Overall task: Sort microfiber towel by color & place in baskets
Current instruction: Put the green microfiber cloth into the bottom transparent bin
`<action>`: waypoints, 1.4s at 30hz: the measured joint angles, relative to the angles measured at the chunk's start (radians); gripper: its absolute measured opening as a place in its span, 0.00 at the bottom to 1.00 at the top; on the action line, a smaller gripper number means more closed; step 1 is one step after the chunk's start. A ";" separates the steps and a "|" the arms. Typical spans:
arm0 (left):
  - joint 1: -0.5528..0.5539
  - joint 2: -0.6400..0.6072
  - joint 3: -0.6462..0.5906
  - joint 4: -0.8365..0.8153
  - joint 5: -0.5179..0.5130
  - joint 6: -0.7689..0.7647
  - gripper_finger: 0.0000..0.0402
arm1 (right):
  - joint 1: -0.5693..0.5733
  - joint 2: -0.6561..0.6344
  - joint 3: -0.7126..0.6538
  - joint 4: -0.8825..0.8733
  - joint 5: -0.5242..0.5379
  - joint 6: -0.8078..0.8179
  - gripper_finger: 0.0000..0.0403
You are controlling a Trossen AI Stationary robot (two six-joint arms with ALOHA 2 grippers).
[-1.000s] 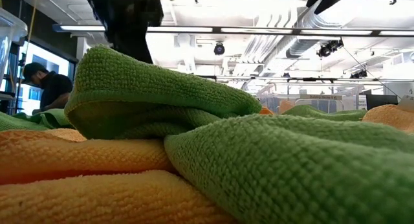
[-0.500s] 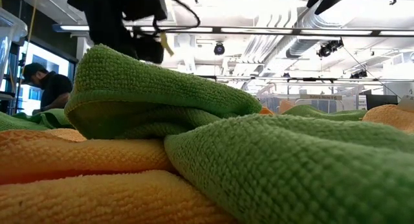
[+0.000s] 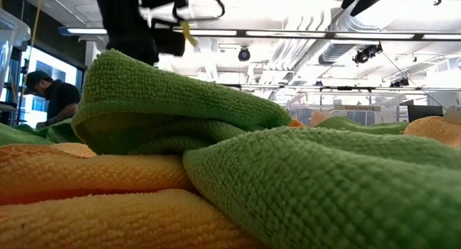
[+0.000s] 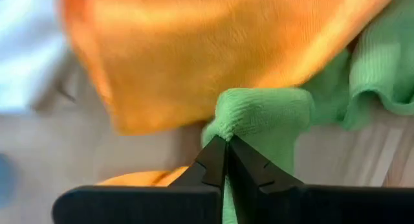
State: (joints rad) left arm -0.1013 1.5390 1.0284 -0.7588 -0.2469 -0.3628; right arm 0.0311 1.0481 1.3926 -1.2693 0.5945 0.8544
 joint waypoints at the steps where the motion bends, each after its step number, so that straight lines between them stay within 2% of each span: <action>1: 0.001 -0.008 0.023 -0.023 -0.016 0.011 0.00 | 0.000 0.000 0.000 -0.002 0.000 -0.003 0.37; 6: 0.005 -0.062 0.163 -0.132 -0.089 0.063 0.00 | 0.000 -0.002 -0.017 -0.027 0.011 0.030 0.37; 13: 0.005 -0.175 0.309 -0.198 -0.174 0.131 0.00 | 0.063 -0.015 -0.196 0.003 0.026 0.192 0.37; 21: 0.005 -0.320 0.416 -0.234 -0.176 0.190 0.00 | 0.246 -0.022 -0.347 0.212 -0.004 0.244 0.37; 26: 0.005 -0.380 0.477 -0.231 -0.153 0.241 0.00 | 0.328 -0.021 -0.392 0.215 -0.033 0.380 0.37; 33: 0.005 -0.408 0.547 -0.232 -0.143 0.331 0.00 | 0.383 -0.021 -0.428 0.212 -0.046 0.513 0.37; 38: 0.000 -0.398 0.619 -0.232 -0.094 0.327 0.00 | 0.401 -0.021 -0.428 0.229 -0.046 0.483 0.37; 42: -0.039 -0.400 0.685 -0.237 -0.105 0.265 0.00 | 0.404 -0.021 -0.428 0.228 -0.045 0.420 0.37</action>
State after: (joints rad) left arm -0.1404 1.1392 1.7136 -0.9959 -0.3519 -0.0975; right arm 0.4351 1.0271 0.9642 -1.0416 0.5500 1.2748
